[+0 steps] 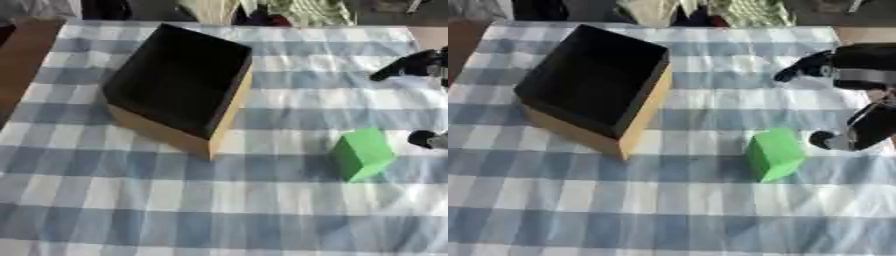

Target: Pick up objects on the table and place them in the box.

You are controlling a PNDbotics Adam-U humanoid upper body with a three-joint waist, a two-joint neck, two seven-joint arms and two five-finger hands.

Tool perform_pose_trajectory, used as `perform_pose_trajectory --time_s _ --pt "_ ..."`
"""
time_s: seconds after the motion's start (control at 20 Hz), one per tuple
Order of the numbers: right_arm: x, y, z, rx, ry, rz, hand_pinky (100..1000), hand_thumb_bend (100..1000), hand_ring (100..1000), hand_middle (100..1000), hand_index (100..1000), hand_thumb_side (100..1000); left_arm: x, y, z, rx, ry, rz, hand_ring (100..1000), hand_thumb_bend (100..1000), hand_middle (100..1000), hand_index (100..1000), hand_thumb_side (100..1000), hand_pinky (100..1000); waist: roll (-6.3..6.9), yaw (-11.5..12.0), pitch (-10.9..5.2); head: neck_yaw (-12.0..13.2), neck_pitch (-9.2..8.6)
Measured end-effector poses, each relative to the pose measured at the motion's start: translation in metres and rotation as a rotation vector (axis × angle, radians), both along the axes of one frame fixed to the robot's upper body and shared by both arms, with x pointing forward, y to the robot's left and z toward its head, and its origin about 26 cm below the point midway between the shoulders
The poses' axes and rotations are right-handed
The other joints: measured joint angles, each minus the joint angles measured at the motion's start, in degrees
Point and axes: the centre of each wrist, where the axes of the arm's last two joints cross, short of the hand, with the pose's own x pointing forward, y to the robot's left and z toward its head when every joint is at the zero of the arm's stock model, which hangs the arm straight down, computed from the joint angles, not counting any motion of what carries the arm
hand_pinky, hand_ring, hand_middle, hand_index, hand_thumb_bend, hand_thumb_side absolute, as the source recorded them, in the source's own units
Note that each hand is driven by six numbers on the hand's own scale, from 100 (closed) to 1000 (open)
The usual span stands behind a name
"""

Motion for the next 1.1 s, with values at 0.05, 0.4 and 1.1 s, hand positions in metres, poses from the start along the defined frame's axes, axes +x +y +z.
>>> perform_pose_trajectory --time_s 0.05,0.4,1.1 --pt "0.0 0.0 -0.003 0.0 0.01 -0.005 1000 337 1000 914 1000 100 0.0 0.0 0.0 0.0 0.0 0.0 691 216 570 722 383 626 0.04 0.03 0.01 -0.02 0.0" --pt "0.0 0.0 -0.015 0.008 0.052 -0.043 1000 319 1000 940 1000 100 0.0 0.0 0.0 0.0 0.0 0.0 691 207 569 722 379 625 0.14 0.1 0.27 -0.09 -0.01" --pt "0.004 0.016 -0.033 -0.041 0.049 -0.107 1000 413 1000 924 1000 394 0.0 -0.001 0.0 -0.003 0.006 -0.008 692 190 569 721 373 625 0.69 0.64 0.88 -0.62 -0.29"
